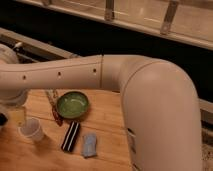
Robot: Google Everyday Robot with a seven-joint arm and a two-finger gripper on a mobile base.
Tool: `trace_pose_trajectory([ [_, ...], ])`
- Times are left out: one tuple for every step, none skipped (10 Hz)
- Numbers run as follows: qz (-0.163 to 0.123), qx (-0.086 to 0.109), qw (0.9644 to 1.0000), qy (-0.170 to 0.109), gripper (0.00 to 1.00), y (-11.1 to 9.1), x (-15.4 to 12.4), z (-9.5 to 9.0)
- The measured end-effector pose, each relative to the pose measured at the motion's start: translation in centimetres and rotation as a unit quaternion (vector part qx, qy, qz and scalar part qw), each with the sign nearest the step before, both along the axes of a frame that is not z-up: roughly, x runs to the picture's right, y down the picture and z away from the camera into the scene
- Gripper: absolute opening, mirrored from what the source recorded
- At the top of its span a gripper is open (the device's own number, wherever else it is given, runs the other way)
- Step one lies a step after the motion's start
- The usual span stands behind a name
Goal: Place the ceramic cup in the ceramic bowl
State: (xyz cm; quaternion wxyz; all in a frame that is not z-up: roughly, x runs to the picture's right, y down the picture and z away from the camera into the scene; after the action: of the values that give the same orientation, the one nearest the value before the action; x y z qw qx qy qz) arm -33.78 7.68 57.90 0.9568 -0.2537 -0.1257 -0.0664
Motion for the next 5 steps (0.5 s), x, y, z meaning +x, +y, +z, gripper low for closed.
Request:
trace_pose_trajectory([
  [0.001,0.000,1.0000,0.002,0.80,-0.1,0.2,0.1],
  [0.001,0.001,1.0000,0.002,0.80,-0.1,0.2,0.1],
  [0.002,-0.001,1.0000,0.001,0.80,0.0,0.3,0.1],
  [0.005,-0.003,1.0000,0.004,0.80,0.0,0.9,0.3],
  [0.010,-0.011,0.9998,0.011,0.80,0.6,2.3,0.8],
])
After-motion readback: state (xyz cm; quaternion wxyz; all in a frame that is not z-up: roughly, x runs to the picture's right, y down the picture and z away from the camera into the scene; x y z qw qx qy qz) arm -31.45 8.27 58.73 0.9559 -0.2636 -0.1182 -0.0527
